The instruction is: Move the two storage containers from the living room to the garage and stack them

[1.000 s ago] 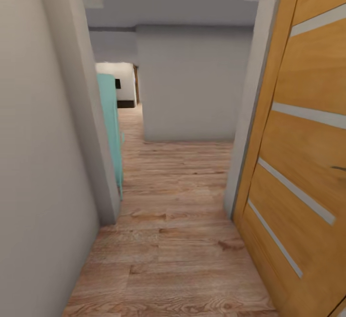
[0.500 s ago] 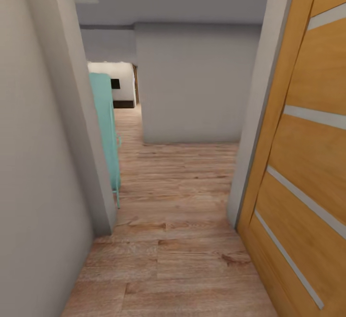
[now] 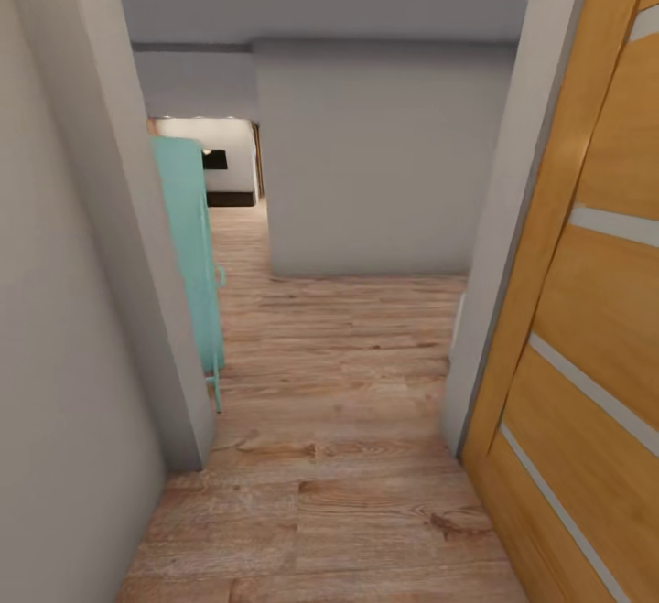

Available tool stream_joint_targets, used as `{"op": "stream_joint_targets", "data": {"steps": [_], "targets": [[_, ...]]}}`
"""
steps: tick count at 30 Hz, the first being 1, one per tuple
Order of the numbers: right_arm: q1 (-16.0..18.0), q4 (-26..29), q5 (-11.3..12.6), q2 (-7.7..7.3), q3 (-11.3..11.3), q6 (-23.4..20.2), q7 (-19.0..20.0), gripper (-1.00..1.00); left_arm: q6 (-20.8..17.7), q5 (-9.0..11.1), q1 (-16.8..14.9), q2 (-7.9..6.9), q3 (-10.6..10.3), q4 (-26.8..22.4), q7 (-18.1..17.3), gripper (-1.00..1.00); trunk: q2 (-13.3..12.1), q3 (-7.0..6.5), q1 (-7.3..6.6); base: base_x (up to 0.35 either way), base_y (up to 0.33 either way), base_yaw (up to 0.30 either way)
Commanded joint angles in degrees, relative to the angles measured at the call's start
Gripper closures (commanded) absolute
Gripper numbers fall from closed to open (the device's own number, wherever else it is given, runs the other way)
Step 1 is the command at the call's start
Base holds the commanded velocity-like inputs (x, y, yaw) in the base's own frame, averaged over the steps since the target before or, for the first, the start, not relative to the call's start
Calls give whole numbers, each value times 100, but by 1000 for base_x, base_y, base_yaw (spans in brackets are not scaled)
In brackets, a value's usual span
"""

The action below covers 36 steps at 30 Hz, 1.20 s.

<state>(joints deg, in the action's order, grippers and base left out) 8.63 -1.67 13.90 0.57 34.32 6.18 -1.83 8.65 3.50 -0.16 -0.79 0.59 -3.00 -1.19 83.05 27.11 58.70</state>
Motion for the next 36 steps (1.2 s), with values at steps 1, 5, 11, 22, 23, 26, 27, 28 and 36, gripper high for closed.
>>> {"op": "stream_joint_targets", "data": {"steps": [1,5,11,22,23,26,27,28,36], "targets": [[5,-18,51,5,48,32,-6,-100,14,37,-2,0,2,1,-13,-100,2,5,3,322,0,0],[6,-18,51,5,48,25,-3,-100,13,37,-2,0,2,1,-13,-100,2,5,3,322,0,0],[7,-18,51,5,48,26,-5,-100,12,37,-2,0,2,1,-13,-100,2,5,3,322,0,0],[7,-18,51,11,48,27,-2,-100,-2,37,-2,0,-1,1,-13,-100,2,5,3,322,0,0],[5,-18,49,13,48,29,-2,-100,-3,37,-2,0,-4,1,-13,-100,2,5,3,322,0,0],[7,-18,51,13,48,31,-3,-100,-4,37,-2,0,-6,1,-13,-100,2,5,3,322,0,0],[5,-18,51,13,48,31,-4,-100,-4,37,-2,0,-4,1,-13,-100,2,5,3,322,0,0],[6,-18,49,12,48,35,-4,-100,-4,37,-2,0,-5,1,-13,-100,2,5,3,322,0,0],[6,-18,43,2,48,75,-2,-100,0,37,-2,0,0,1,-13,-100,2,5,3,322,0,0]]}}
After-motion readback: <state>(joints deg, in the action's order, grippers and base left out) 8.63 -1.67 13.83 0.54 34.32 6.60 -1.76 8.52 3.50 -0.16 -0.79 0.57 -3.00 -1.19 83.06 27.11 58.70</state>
